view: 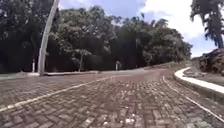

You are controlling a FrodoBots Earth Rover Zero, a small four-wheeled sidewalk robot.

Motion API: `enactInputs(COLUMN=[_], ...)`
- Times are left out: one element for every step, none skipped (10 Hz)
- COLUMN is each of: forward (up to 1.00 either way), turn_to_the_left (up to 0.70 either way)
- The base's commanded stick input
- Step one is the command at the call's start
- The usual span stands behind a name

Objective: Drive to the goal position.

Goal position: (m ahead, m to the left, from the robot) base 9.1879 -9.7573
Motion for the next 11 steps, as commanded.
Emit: enactInputs(forward=[1.0, 1.0, 1.0, 1.0, 1.0, 1.0, 1.0, 1.0, 1.0, 1.0, 1.0], turn_to_the_left=[-0.27, -0.27, -0.27, -0.04, -0.21, -0.07, -0.17, -0.14, -0.15, -0.11, -0.18])
